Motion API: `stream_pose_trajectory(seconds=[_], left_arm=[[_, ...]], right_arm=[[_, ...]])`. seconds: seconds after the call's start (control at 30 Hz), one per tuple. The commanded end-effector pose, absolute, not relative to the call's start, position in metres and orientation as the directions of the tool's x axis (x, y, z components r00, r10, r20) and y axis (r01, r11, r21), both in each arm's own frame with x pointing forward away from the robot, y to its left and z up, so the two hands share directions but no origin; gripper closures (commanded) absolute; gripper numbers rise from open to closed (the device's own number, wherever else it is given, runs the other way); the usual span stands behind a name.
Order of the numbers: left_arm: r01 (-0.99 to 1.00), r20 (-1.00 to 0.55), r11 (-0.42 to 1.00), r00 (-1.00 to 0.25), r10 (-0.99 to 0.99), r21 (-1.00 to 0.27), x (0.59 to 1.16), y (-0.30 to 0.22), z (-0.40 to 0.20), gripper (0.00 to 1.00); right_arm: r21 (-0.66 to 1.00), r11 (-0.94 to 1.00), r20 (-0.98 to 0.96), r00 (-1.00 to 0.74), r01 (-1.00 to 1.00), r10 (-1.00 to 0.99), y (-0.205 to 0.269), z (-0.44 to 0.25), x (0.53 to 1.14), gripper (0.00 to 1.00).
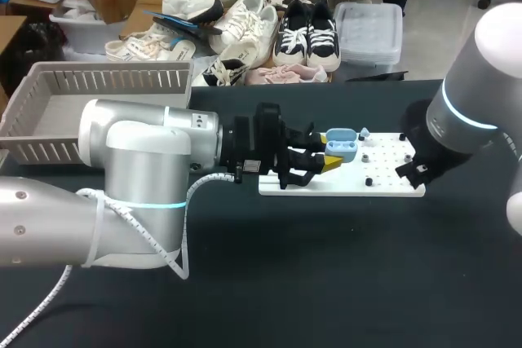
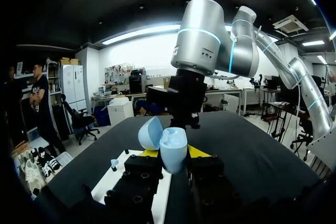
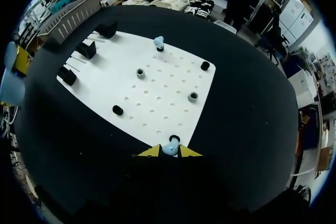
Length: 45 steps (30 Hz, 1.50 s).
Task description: Pick up each earbud case from the left stands, insert the matching earbuds, close the lid, and place the case in the box.
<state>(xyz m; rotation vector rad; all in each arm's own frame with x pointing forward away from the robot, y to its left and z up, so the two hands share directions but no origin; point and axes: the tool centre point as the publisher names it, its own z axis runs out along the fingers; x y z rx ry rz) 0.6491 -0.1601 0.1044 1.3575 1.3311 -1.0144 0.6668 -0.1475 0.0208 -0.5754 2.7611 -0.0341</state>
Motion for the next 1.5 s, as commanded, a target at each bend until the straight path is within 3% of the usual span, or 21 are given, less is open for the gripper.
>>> stream_pose_trajectory(seconds=[0.03, 0.1, 0.13, 0.17, 1.5], left_arm=[[0.996, -0.976, 0.048, 0.066, 0.209, 0.077, 0.648, -0.161, 0.104, 1.0], [0.996, -0.976, 0.048, 0.066, 0.209, 0.077, 0.648, -0.161, 0.104, 1.0], [0.996, -0.976, 0.048, 0.066, 0.209, 0.077, 0.648, -0.161, 0.104, 1.0], [0.996, -0.976, 0.048, 0.066, 0.209, 0.077, 0.648, -0.161, 0.104, 1.0], [0.996, -0.976, 0.048, 0.066, 0.209, 0.077, 0.648, -0.161, 0.104, 1.0]], right_arm=[[-0.097, 0.922, -0.307, -0.87, -0.375, -0.387, -0.147, 0.02, 0.665, 0.89], [-0.097, 0.922, -0.307, -0.87, -0.374, -0.385, -0.147, 0.02, 0.665, 0.91], [-0.097, 0.923, -0.307, -0.871, -0.374, -0.385, -0.147, 0.02, 0.665, 0.99], [-0.097, 0.923, -0.307, -0.871, -0.373, -0.384, -0.148, 0.02, 0.665, 1.0], [-0.09, 0.92, -0.348, -0.853, -0.382, -0.389, -0.145, 0.054, 0.646, 1.0]])
